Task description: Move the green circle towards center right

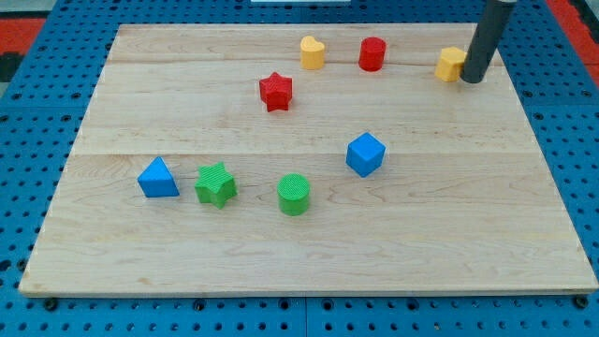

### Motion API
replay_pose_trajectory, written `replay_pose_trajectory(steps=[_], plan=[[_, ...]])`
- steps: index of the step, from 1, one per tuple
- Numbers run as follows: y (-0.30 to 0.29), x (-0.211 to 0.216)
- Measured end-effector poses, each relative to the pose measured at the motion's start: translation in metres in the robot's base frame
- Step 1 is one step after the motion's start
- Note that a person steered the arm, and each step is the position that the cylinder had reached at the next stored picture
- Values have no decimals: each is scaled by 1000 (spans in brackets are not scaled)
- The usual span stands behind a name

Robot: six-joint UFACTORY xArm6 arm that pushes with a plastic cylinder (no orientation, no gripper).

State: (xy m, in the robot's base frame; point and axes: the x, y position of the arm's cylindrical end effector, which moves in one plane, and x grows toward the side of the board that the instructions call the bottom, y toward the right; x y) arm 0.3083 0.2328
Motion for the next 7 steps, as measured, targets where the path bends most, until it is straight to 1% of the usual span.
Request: replay_pose_trajectory(steps=[1, 2, 3, 4, 5, 6, 7], plan=[[-10, 2], [-17, 75], [-43, 168], [-144, 223], [-258, 233], [-274, 233], [-321, 233]])
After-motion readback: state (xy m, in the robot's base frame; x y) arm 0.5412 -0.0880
